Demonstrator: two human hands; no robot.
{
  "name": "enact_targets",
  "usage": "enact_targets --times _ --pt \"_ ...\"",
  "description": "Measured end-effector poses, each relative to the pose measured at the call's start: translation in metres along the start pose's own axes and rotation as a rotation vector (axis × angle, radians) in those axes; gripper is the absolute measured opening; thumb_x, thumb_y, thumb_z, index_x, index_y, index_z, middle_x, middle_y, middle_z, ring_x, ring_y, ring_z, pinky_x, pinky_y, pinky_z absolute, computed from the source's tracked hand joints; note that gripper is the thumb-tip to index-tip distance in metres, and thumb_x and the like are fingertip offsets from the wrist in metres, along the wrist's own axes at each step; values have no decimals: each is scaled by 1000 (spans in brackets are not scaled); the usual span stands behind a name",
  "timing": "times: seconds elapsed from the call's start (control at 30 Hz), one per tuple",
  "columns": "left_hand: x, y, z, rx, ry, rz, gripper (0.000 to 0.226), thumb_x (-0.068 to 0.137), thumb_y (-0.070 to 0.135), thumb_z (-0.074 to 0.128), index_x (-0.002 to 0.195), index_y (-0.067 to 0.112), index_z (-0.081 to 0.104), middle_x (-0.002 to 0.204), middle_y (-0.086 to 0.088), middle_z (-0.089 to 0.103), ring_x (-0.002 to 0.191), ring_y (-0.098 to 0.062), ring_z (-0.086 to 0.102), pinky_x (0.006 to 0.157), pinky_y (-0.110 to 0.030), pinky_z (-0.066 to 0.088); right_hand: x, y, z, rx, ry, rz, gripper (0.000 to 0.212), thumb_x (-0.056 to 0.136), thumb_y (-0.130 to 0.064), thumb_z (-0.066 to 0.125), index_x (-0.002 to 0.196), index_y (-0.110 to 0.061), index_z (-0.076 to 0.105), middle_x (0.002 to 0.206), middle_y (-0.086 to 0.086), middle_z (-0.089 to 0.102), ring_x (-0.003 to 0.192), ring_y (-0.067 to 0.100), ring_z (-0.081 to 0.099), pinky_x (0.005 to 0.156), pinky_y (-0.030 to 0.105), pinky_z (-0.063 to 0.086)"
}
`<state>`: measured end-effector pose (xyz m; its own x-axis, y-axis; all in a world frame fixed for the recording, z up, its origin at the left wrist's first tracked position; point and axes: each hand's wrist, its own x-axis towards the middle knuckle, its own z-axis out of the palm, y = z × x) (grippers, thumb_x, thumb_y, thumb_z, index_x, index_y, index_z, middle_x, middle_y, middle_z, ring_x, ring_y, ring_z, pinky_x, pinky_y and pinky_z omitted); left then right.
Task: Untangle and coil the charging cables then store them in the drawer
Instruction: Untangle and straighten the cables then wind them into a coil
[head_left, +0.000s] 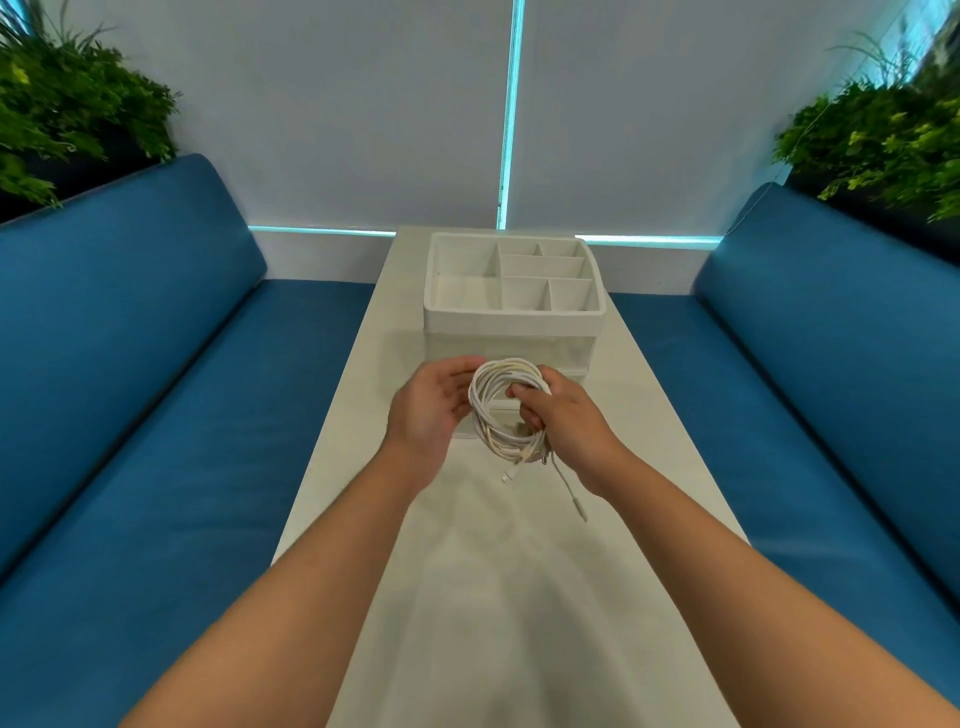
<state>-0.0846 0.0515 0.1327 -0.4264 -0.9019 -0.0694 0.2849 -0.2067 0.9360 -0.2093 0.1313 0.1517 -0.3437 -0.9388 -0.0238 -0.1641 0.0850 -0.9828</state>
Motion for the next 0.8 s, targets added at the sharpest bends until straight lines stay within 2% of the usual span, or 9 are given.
enact_targets --times 0.1,0.17,0.2,0.4,0.47,0.53,0.63,0.7,0.8 --pt "0 20 13 382 -75 -61 59 104 48 26 94 9 71 76 -9 68 70 -19 62 71 -33 50 1 1 2 -61 -53 11 18 96 -17 50 107 -9 63 78 6 58 64 11 51 52 23 42" --pt "-3 22 19 599 -114 -21 65 102 56 22 81 15 67 63 -1 62 60 -12 57 66 -28 47 1 -3 2 -68 -19 8 19 97 -18 48 106 -8 61 81 2 60 69 11 53 53 18 44" --pt "-5 20 20 628 -126 20 64 102 56 22 75 15 63 59 2 57 55 -9 53 62 -25 45 1 -4 2 -69 0 6 17 98 -19 47 102 -8 59 78 -1 59 69 10 52 53 16 43" --pt "-6 14 23 428 -138 268 38 104 44 33 90 13 51 63 5 42 52 -5 39 53 -21 36 10 -12 -1 109 6 39 5 94 -12 52 96 -9 55 69 1 47 66 15 44 67 35 38" --pt "-5 14 22 423 -134 315 36 104 42 33 90 13 50 64 6 42 51 -4 38 52 -20 35 10 -16 -2 181 -50 39 7 91 -7 52 98 -8 54 67 2 45 63 15 44 65 34 39" --pt "-4 13 20 414 -128 327 36 104 42 33 92 12 49 66 5 42 52 -4 37 54 -22 35 10 -21 -8 186 -140 48 7 85 -11 51 90 -8 53 66 4 44 61 16 45 62 34 40" --pt "-5 11 22 438 -125 242 42 104 47 28 94 13 51 66 5 46 51 -2 42 57 -18 40 14 -32 -12 -17 -205 70 29 88 -35 46 77 -10 57 66 7 49 59 17 50 66 36 43" --pt "-6 13 26 442 -99 98 53 104 51 23 90 13 57 62 5 54 54 -2 50 61 -16 45 18 -33 -9 -212 -91 45 50 96 -50 41 69 -12 60 63 6 54 55 13 49 66 32 42" --pt "-4 20 31 522 -64 -43 67 101 59 23 72 13 62 62 0 62 63 -13 58 71 -27 43 22 -27 -3 -234 68 15 51 97 -49 42 67 -11 55 59 1 51 52 12 44 62 30 38"
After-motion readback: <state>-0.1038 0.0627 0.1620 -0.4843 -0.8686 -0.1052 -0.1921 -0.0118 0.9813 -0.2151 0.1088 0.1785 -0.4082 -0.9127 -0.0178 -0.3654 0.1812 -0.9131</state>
